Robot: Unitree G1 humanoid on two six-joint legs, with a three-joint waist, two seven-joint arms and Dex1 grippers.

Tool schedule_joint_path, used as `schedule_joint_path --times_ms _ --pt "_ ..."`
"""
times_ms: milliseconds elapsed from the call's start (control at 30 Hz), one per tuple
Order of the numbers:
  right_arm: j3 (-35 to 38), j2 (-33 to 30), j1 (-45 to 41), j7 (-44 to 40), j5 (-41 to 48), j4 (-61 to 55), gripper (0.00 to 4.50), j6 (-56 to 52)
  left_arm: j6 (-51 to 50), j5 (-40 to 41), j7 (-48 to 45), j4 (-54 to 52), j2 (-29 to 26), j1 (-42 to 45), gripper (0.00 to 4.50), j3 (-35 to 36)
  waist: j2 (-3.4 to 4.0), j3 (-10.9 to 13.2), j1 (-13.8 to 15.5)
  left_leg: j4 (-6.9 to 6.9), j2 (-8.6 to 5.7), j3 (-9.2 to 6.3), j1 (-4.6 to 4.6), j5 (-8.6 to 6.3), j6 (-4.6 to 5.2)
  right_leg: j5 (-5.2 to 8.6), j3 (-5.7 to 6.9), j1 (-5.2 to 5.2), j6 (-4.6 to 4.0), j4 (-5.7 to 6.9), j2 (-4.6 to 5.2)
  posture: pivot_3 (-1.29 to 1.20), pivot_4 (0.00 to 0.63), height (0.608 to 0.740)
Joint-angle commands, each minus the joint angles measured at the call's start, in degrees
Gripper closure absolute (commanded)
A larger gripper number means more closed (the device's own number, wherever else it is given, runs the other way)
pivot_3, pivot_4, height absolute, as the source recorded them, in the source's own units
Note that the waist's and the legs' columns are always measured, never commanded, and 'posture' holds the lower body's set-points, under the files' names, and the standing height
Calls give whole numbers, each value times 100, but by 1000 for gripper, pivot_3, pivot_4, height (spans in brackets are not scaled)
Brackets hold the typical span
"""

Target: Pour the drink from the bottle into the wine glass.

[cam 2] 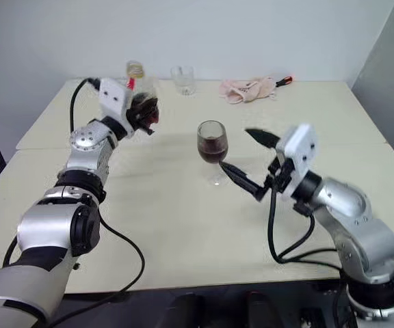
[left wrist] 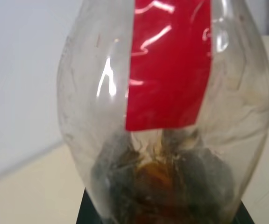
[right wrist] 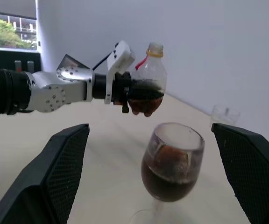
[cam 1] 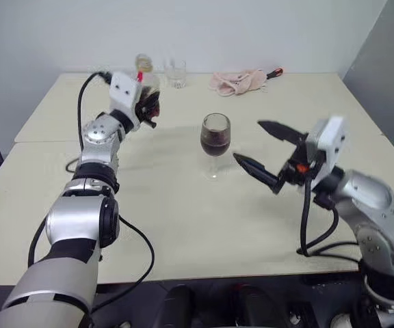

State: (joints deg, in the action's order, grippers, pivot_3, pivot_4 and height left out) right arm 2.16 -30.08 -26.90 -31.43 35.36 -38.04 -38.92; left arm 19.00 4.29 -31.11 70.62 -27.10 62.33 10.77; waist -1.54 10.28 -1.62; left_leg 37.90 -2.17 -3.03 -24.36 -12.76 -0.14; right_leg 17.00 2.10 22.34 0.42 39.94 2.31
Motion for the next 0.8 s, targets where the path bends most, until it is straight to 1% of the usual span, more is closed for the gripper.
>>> schedule_joint_path --times_ms 33,267,333,367,467,633,667,800 --pt "-152 -147 -328 -102 237 -134 0 -303 -259 287 304 -346 -79 -398 3730 310 -1 0 8 0 0 -1 -2 0 0 0 1 1 0 -2 0 0 150 740" --pt "-333 -249 -701 -380 279 44 0 -301 -434 394 649 -651 -31 -1151 3730 478 -9 -5 119 4 -9 -2 -4 -12 20 -1 3 1 0 2 11 0 150 740" --pt "-360 -312 -817 -521 412 57 0 -421 -374 393 819 -814 -30 -1357 3014 517 -11 -6 134 4 -10 -1 -4 -13 21 -1 2 1 0 2 12 0 150 740" --pt "-387 -359 -874 -598 464 69 0 -480 -377 373 873 -889 -25 -1441 2818 511 -11 -7 132 4 -10 -1 -4 -13 21 -1 1 1 0 2 13 0 150 740" --pt "-496 -473 -1067 -755 573 158 0 -678 -425 382 880 -1161 35 -1678 1804 498 -10 -8 134 4 -10 -1 -3 -13 22 -1 0 2 -1 3 13 0 150 740" --pt "-604 -505 -1204 -892 509 284 0 -678 -558 432 918 -1450 41 -1832 215 532 -14 -10 139 4 -11 -1 -3 -14 23 -1 0 1 -1 2 16 0 150 740" --pt "-622 -508 -1219 -928 487 304 0 -660 -584 441 924 -1506 36 -1859 45 531 -14 -10 138 4 -11 0 -3 -14 23 -1 0 1 -1 2 16 0 150 740" --pt "-626 -497 -1245 -1025 466 391 0 -615 -816 503 763 -2039 21 -2001 45 471 -14 -10 138 3 -10 0 -3 -14 24 -1 0 1 -1 2 15 0 150 740"
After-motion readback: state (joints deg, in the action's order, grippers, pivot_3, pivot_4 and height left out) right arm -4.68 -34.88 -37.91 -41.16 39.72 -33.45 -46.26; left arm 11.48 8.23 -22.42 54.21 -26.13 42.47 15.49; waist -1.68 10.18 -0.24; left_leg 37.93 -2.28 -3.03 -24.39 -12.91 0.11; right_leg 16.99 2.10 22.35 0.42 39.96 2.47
